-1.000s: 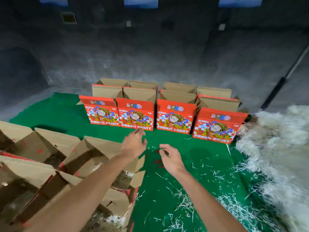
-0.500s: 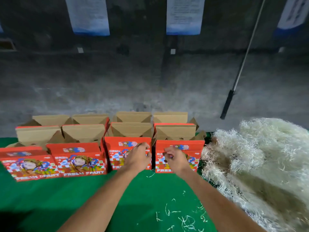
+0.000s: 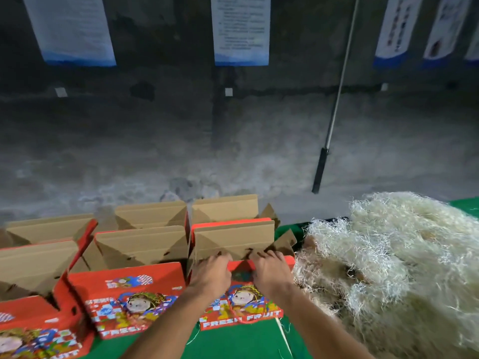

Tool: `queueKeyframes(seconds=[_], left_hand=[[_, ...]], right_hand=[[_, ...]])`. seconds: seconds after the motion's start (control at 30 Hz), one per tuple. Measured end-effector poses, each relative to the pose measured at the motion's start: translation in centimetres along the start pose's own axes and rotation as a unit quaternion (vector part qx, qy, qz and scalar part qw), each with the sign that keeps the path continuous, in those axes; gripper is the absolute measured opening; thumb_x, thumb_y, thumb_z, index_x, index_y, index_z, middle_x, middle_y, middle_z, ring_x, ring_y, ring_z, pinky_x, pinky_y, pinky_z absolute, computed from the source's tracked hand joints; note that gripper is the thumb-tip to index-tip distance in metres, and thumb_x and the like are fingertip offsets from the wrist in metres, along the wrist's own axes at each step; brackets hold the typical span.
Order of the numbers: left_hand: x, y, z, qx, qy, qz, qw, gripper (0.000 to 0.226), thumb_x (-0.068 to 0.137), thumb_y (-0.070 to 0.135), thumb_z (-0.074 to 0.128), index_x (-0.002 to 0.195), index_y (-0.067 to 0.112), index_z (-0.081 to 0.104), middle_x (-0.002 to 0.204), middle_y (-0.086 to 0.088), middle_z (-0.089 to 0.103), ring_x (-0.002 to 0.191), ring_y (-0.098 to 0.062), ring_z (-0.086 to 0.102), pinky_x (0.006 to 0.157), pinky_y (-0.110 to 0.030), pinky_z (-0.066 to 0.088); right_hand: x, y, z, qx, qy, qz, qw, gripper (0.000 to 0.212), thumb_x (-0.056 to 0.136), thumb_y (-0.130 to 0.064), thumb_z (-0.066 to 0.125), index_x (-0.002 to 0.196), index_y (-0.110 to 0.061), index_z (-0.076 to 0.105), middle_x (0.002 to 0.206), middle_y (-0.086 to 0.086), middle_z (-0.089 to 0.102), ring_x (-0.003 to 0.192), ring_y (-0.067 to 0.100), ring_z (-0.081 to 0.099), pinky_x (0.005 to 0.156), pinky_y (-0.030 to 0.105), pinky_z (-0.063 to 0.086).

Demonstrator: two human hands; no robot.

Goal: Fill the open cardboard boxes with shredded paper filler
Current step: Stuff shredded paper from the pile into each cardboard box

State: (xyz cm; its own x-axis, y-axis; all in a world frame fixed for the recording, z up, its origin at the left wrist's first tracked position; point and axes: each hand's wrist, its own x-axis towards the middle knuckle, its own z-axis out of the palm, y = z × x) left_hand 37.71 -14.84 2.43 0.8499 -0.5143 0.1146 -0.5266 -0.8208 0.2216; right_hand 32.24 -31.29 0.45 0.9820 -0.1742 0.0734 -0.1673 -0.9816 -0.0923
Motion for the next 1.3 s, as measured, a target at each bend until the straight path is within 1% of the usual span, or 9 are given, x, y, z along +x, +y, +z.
queueKeyframes(seconds=[0.2,0.33,0.43,0.5,0.7,0.9,1.03,1.17,1.3], left_hand=[[-1.2,0.6,1.4,-0.038,-0.018,0.024,0.999,0.015,0.092,0.031,0.055,0.107,0.032,0.056,0.096,0.006,0.070,0.089,-0.016,0.067,0.082,-0.032,0.051],[-3.0,1.4,1.1,-0.041,-0.013,0.019,0.999,0.014,0.096,0.032,0.055,0.109,0.033,0.056,0.103,0.006,0.066,0.097,-0.016,0.065,0.085,-0.032,0.048],[-5.3,1.9,1.1,-0.044,-0.019,0.018,0.999,0.006,0.097,0.031,0.054,0.102,0.035,0.052,0.088,0.011,0.062,0.084,-0.011,0.063,0.078,-0.031,0.051],[-7.1,2.5,0.7,-0.051,-0.020,0.013,0.998,0.010,0.097,0.031,0.055,0.094,0.038,0.047,0.075,0.013,0.055,0.071,-0.005,0.055,0.069,-0.029,0.045],[-14.4,4.7,-1.2,-0.047,-0.035,-0.011,0.998,0.012,0.096,0.033,0.056,0.090,0.037,0.047,0.075,0.011,0.056,0.065,-0.003,0.054,0.052,-0.025,0.032],[-24.6,6.2,-2.5,-0.084,-0.037,-0.032,0.995,0.013,0.095,0.031,0.062,0.086,0.036,0.054,0.068,0.014,0.061,0.048,0.005,0.051,0.035,-0.015,0.023],[-31.3,6.2,-2.2,-0.110,-0.030,-0.050,0.992,0.010,0.092,0.032,0.064,0.088,0.039,0.057,0.080,0.015,0.069,0.056,0.001,0.058,0.041,-0.014,0.029],[-37.2,6.1,-2.3,-0.111,0.009,-0.039,0.993,0.013,0.094,0.028,0.061,0.101,0.037,0.067,0.096,0.009,0.075,0.086,-0.015,0.070,0.069,-0.026,0.050],[-42.8,6.1,-2.5,-0.092,0.057,-0.027,0.994,0.021,0.096,0.023,0.059,0.107,0.035,0.073,0.098,0.008,0.075,0.091,-0.017,0.067,0.077,-0.032,0.046]], right_hand=[[-0.9,0.1,1.4,-0.049,0.026,-0.019,0.998,0.056,0.095,-0.027,0.054,0.147,-0.013,0.038,0.131,0.006,0.063,0.126,0.026,0.053,0.108,0.039,0.035],[-3.2,-0.4,0.0,-0.050,0.013,-0.038,0.998,0.035,0.095,-0.021,0.053,0.130,-0.018,0.049,0.130,0.008,0.063,0.126,0.026,0.053,0.107,0.040,0.034],[-6.0,-0.7,-1.6,-0.043,0.006,-0.040,0.998,0.029,0.093,-0.015,0.052,0.121,-0.022,0.053,0.124,0.008,0.067,0.120,0.027,0.058,0.106,0.040,0.035],[-8.3,-0.9,-2.5,-0.039,-0.002,-0.036,0.999,0.026,0.094,-0.017,0.052,0.119,-0.022,0.056,0.118,0.008,0.070,0.115,0.027,0.062,0.107,0.039,0.036],[-16.9,-2.2,-4.0,-0.015,-0.021,-0.023,0.999,0.025,0.100,-0.018,0.048,0.122,-0.024,0.057,0.107,0.007,0.073,0.099,0.027,0.068,0.106,0.038,0.042],[-27.0,-4.9,-3.7,0.034,0.016,-0.010,0.999,0.022,0.098,-0.025,0.047,0.115,-0.025,0.061,0.110,0.004,0.072,0.107,0.024,0.064,0.107,0.037,0.037],[-33.2,-6.9,-2.5,0.044,0.045,-0.024,0.998,0.020,0.095,-0.027,0.049,0.106,-0.024,0.065,0.108,0.001,0.071,0.107,0.025,0.062,0.099,0.037,0.038],[-38.1,-9.1,-2.0,0.051,0.088,-0.044,0.994,0.020,0.094,-0.026,0.050,0.102,-0.023,0.068,0.102,0.000,0.070,0.102,0.026,0.062,0.097,0.038,0.039],[-42.2,-11.2,-1.7,0.061,0.099,-0.065,0.991,0.020,0.094,-0.025,0.049,0.100,-0.020,0.068,0.100,-0.001,0.070,0.100,0.025,0.061,0.098,0.037,0.040]])
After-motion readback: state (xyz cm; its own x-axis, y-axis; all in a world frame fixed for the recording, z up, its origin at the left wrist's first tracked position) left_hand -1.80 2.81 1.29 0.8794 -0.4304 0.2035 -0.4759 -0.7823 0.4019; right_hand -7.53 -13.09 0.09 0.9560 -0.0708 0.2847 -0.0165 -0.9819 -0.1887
